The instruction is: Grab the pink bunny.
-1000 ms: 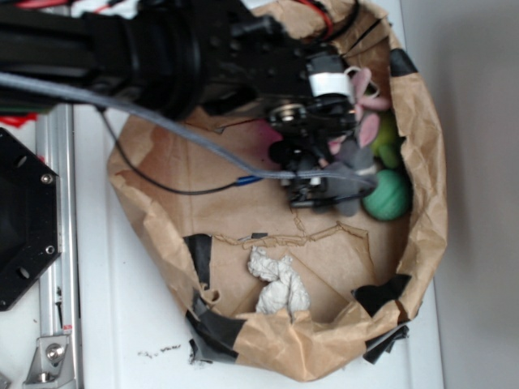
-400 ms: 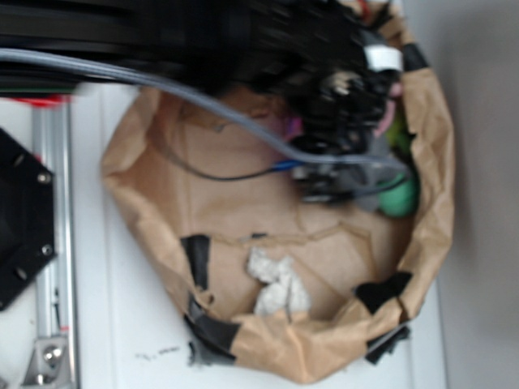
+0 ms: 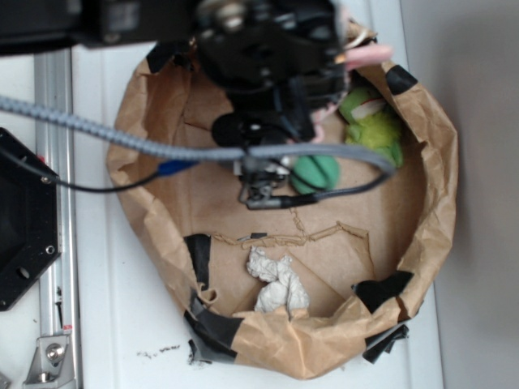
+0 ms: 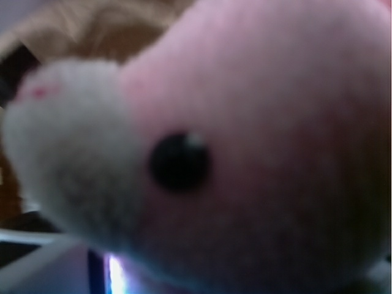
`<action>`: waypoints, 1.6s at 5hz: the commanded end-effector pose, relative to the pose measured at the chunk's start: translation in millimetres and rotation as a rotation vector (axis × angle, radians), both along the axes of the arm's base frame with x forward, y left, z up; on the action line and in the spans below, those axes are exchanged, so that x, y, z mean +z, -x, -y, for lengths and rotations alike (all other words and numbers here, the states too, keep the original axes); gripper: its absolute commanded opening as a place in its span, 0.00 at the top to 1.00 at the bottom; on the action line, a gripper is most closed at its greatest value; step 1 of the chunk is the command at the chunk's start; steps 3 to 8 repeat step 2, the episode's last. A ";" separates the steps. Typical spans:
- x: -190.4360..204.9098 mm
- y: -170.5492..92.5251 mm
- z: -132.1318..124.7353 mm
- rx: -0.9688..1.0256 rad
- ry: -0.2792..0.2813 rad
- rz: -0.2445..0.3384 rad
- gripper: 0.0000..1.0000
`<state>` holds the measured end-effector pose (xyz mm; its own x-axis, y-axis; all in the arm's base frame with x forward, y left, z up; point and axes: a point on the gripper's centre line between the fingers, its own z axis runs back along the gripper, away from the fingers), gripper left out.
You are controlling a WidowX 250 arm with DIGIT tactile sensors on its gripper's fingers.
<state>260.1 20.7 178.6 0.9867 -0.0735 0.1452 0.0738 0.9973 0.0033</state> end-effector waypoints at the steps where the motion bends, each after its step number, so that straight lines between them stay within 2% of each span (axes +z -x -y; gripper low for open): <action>1: 11.8 -15.0 -1.7 0.225 -0.010 0.015 1.00; 2: 2.0 -16.3 -1.5 0.271 -0.018 -0.011 1.00; 8: 2.0 -16.3 -1.5 0.271 -0.018 -0.011 1.00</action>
